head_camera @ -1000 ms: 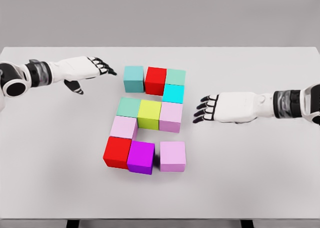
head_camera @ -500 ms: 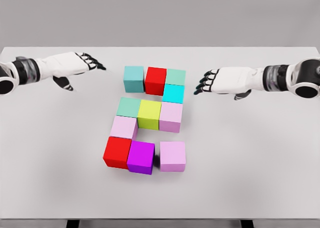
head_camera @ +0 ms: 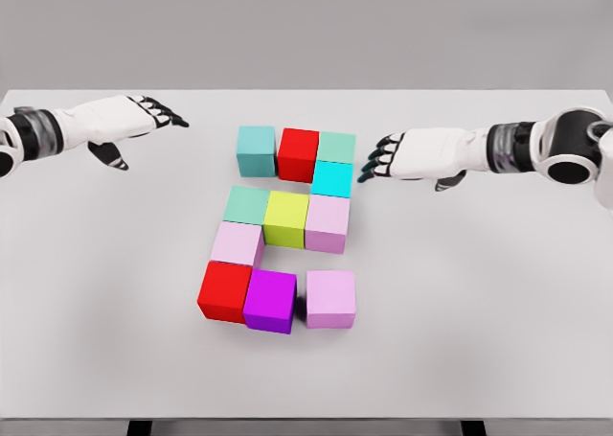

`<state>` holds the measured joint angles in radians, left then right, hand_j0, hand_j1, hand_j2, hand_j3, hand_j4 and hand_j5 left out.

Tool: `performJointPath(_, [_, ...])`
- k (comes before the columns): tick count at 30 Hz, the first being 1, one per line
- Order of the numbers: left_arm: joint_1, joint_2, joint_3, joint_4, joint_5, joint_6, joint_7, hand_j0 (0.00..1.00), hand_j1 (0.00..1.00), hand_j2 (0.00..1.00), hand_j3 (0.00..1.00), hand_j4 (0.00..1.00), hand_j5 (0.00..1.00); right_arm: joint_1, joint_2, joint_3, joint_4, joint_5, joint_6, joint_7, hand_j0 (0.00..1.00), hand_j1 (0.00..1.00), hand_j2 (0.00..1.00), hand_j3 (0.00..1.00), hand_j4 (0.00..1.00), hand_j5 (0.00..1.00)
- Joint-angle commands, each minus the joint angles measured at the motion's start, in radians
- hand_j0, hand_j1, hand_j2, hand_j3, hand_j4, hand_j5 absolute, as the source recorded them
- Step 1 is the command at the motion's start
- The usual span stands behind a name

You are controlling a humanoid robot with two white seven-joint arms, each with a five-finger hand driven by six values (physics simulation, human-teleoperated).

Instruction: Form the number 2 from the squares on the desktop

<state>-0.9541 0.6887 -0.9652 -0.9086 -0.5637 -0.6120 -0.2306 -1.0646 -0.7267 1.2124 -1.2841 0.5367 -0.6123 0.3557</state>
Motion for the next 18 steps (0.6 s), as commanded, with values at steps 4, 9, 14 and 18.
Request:
performJointPath(4, [0.000,-0.003,0.002,0.001,0.002,0.001,0.001,1.00,1.00,1.00,1.00,1.00,1.00,0.000,0.013,-0.004,0.000,-0.004,0.001,0.005,1.00,1.00,1.00,1.00,1.00,1.00])
performJointPath(9, [0.000,-0.003,0.000,0.001,0.001,0.001,0.001,1.00,1.00,1.00,1.00,1.00,1.00,0.000,0.024,-0.005,0.003,-0.004,0.001,0.019,1.00,1.00,1.00,1.00,1.00,1.00])
performJointPath(14, [0.000,-0.003,0.000,0.001,0.002,0.001,0.001,1.00,1.00,1.00,1.00,1.00,1.00,0.000,0.029,-0.005,0.003,-0.004,0.001,0.019,1.00,1.00,1.00,1.00,1.00,1.00])
performJointPath(18, [0.000,-0.003,0.000,0.001,0.002,0.001,0.001,1.00,1.00,1.00,1.00,1.00,1.00,0.000,0.029,-0.005,0.005,-0.004,0.001,0.019,1.00,1.00,1.00,1.00,1.00,1.00])
